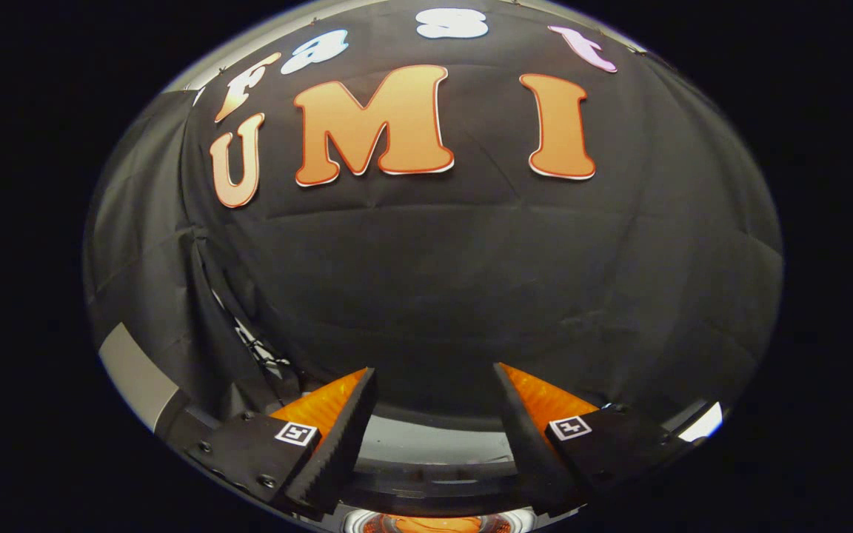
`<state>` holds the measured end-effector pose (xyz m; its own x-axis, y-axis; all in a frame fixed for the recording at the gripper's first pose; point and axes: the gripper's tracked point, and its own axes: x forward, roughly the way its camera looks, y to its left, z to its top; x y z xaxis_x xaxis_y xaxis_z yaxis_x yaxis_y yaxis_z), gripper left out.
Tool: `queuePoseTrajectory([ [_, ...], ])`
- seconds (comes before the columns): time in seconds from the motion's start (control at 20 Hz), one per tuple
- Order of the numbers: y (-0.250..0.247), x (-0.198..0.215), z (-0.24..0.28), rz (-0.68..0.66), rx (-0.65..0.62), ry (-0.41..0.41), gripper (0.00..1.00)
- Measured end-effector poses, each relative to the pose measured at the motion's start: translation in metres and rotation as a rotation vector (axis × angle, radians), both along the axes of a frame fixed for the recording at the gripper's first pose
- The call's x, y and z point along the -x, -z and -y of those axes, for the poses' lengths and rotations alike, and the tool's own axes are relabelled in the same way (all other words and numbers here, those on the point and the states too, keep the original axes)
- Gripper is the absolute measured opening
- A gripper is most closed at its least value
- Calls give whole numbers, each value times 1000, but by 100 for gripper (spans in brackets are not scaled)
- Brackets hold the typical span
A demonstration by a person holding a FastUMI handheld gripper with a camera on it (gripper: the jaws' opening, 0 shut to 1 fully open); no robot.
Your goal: Put the clothes into the washing machine and then close the washing machine lid.
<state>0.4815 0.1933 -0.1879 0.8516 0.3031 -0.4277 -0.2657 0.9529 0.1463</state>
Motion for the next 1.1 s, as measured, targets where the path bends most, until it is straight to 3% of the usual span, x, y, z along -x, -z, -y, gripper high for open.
queuePoseTrajectory([
  [0.35, -2, 8, 7, 17, 6, 23, 99],
  [1.1, -7, 85, 21, 51, 13, 13, 100],
])
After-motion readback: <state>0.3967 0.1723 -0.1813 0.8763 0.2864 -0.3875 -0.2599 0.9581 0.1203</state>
